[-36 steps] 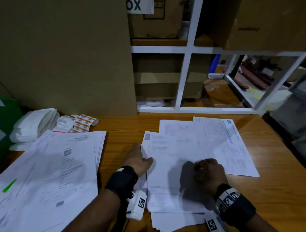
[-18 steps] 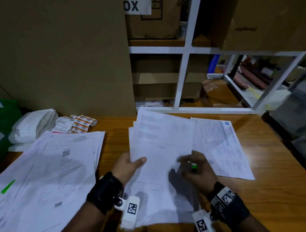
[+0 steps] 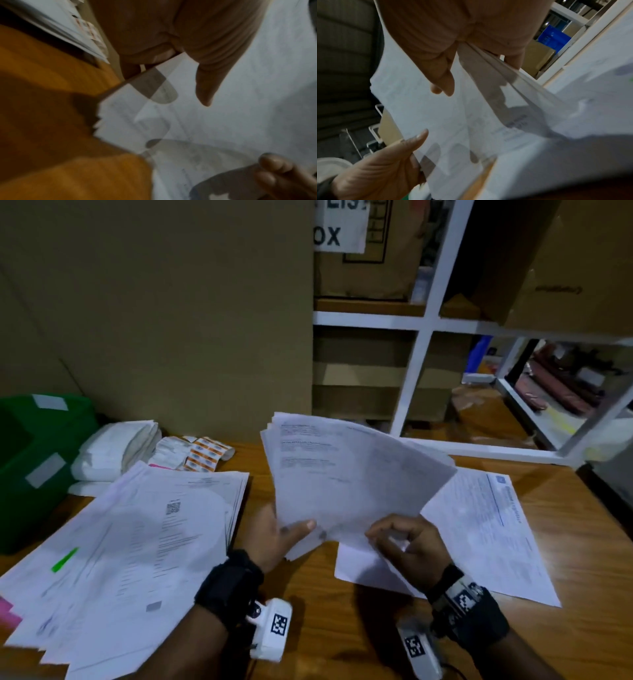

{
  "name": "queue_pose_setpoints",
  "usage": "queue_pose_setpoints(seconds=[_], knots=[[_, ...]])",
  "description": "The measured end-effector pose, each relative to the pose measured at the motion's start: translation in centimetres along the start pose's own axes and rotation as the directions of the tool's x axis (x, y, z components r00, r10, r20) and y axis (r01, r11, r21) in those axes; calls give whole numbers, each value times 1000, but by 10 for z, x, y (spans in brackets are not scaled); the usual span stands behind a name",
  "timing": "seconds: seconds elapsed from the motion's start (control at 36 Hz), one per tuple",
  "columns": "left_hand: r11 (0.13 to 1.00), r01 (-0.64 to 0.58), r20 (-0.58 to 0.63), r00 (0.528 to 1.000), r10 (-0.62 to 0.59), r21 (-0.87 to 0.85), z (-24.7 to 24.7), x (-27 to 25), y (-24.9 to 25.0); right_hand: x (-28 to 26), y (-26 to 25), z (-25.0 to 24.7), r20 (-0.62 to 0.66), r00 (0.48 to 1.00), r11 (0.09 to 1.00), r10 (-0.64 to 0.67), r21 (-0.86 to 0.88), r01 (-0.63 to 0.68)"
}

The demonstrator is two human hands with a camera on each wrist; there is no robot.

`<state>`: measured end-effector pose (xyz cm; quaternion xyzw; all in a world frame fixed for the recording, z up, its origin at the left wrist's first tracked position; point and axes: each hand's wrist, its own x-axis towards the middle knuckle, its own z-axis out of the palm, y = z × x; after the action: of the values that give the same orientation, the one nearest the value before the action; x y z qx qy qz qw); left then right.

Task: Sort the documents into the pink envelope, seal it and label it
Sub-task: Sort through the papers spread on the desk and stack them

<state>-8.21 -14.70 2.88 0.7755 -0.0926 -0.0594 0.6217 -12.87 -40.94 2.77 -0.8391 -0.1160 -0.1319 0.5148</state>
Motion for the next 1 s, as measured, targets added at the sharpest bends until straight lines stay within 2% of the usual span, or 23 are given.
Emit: queue_pose_setpoints(seconds=[0.08,0.17,0.25,0.31,0.39,0.44,0.56,0.69,0.75,0.83,0.92,1.0], knots=[[995,3,-70,998,4,95,-4,-9,-19,-1,9,10,8,1000,997,-19,-70,19],[993,-43,-157,986,60,111,-14,-15,-14,11,3,21,-29,999,998,22,-51,-23],[985,-38,-269,960,83,170,-37,-20,-4,32,-18,40,-28,999,998,-34,-62,32],[965,-82,-307,938,159,249,-62,-29,0,43,-33,59,1,999,997,-51,-66,51],[891,-100,-322,910,262,443,-105,-48,-5,53,-47,97,122,992,997,-30,-68,39],[839,-58,-305,916,260,540,-133,-61,-12,59,-51,126,198,980,999,-16,-34,24],[779,103,-329,934,137,618,-176,-84,-33,66,-56,183,319,945,996,77,24,-89],[606,338,-410,912,-21,720,-206,-93,-41,69,-56,217,421,882,977,213,-114,-182],[560,368,-426,904,-30,742,-208,-89,-38,65,-54,216,423,871,967,250,-163,-198],[604,311,-410,912,28,734,-199,-80,-28,55,-51,198,390,869,948,306,-212,-239],[687,149,-268,961,68,711,-167,-58,-22,43,-43,164,293,885,922,362,-251,-294],[756,37,-93,995,32,653,-113,-30,-11,29,-33,122,176,912,892,370,-342,-295]])
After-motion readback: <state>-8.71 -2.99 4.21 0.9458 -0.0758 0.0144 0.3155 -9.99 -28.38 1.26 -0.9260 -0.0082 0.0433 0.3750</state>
